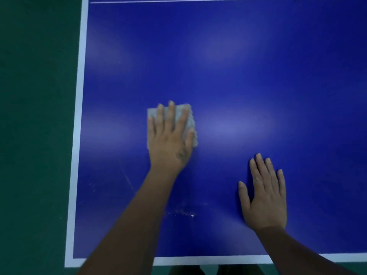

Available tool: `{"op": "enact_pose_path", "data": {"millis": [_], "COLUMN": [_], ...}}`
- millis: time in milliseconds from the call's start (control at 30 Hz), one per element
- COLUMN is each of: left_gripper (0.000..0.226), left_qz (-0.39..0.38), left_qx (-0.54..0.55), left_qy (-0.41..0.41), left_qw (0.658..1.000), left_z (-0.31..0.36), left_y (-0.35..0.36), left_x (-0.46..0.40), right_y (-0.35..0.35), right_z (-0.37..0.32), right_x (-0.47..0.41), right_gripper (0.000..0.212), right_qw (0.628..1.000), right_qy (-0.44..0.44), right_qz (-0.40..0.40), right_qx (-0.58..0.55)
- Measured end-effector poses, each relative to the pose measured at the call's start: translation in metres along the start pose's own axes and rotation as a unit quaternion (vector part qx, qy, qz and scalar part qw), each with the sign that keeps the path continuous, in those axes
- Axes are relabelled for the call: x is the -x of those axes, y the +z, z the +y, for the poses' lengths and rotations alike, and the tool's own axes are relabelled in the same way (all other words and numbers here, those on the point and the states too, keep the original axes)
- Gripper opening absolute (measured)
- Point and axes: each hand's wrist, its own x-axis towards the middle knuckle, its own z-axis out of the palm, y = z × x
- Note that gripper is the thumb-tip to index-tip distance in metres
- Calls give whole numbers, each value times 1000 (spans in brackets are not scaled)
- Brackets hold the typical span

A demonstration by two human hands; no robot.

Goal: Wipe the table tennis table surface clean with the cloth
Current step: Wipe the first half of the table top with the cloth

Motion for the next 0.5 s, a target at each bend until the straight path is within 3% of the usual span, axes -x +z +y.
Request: {"op": "enact_pose_path", "data": {"millis": [133,267,400,500], "left_gripper": [60,63,66,65], "left_qz": [0,-11,-41,-29], "left_qx": [-23,-11,-2,-17], "left_qy": [-105,-200,-239,-234], "left_qw": [994,980,970,972], "left_z": [-48,-49,-24,-30], "left_y": [-12,-20,-18,-15], "left_x": [15,104,178,161], "right_y": [0,0,-2,-3], "right_z": [1,0,-3,-4], "right_x": [1,0,0,-1], "right_gripper": [70,70,71,71], "right_qw": [1000,1000,1000,1000], "right_qy": [1,0,5,6], "right_qz": [1,7,-5,-2], "right_qx": [-2,-6,-4,-11]}}
